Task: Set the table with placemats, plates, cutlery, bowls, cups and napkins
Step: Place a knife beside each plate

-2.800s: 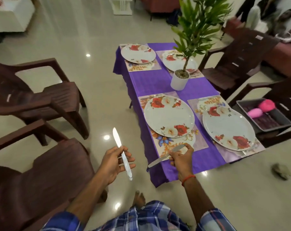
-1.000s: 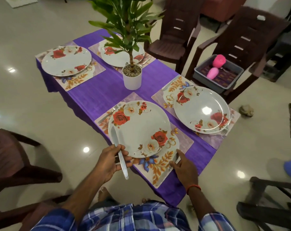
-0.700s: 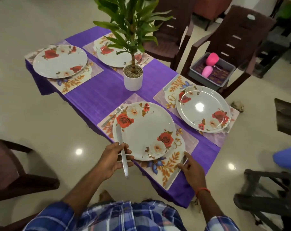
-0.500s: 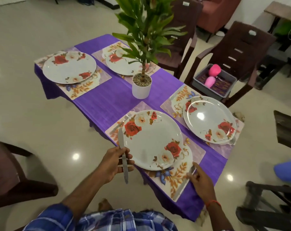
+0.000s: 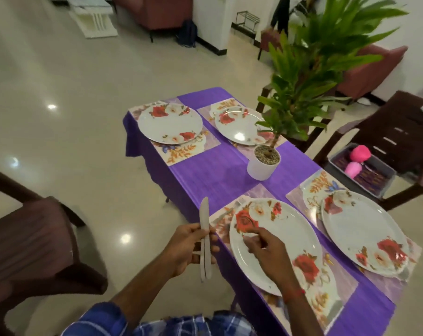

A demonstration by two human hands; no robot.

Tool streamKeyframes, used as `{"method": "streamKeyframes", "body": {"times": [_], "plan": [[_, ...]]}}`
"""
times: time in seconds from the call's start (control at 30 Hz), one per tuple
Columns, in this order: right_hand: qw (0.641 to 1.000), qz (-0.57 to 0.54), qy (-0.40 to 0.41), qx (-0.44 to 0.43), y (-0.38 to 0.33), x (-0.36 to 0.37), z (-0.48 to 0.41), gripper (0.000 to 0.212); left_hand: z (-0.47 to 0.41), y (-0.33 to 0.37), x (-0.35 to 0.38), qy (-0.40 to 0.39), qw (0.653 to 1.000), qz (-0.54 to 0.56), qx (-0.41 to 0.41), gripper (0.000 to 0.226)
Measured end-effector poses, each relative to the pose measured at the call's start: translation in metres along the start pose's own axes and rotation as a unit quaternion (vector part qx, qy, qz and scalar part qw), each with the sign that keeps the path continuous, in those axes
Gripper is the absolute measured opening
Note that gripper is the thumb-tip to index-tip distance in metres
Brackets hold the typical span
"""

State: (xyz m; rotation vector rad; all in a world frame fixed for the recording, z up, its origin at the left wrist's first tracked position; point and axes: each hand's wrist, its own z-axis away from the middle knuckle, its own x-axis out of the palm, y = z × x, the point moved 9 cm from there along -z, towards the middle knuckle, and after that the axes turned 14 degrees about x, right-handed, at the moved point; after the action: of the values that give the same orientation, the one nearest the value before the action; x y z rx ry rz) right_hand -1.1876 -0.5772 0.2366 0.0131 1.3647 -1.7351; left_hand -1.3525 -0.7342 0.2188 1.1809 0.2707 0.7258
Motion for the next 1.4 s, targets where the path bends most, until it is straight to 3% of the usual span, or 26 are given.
{"method": "streamKeyframes", "body": {"times": [0.13,0.27,0.47,0.8,0.9,1.23,1.4], "plan": [[0.993,0.016,-0.111,-0.03,-0.061,0.074,-0.014,0.025,-0.002,0.023,-0.021,-0.002,0.999,0.012,0.034,0.02],[0.976,-0.095,-0.193,-0.005,-0.1,0.118,-0.012,0.021,-0.002,0.04,-0.046,0.012,0.998,0.014,0.057,0.021],[0.969,-0.115,-0.217,0.007,-0.128,0.154,-0.035,0.013,-0.012,0.049,-0.088,0.055,0.997,0.008,0.059,0.018],[0.951,-0.266,-0.114,0.108,-0.158,0.168,-0.164,0.01,-0.097,0.082,-0.169,0.162,0.986,0.023,0.026,0.021],[0.946,-0.296,-0.068,0.11,-0.166,0.163,-0.201,0.022,-0.124,0.097,-0.184,0.172,0.984,0.02,0.033,0.022],[0.946,-0.272,0.028,0.172,-0.156,0.175,-0.315,0.06,-0.188,0.109,-0.222,0.193,0.981,0.016,0.008,0.02],[0.951,-0.232,0.045,0.198,-0.153,0.185,-0.35,0.054,-0.197,0.108,-0.24,0.214,0.977,0.022,-0.01,0.02]]}}
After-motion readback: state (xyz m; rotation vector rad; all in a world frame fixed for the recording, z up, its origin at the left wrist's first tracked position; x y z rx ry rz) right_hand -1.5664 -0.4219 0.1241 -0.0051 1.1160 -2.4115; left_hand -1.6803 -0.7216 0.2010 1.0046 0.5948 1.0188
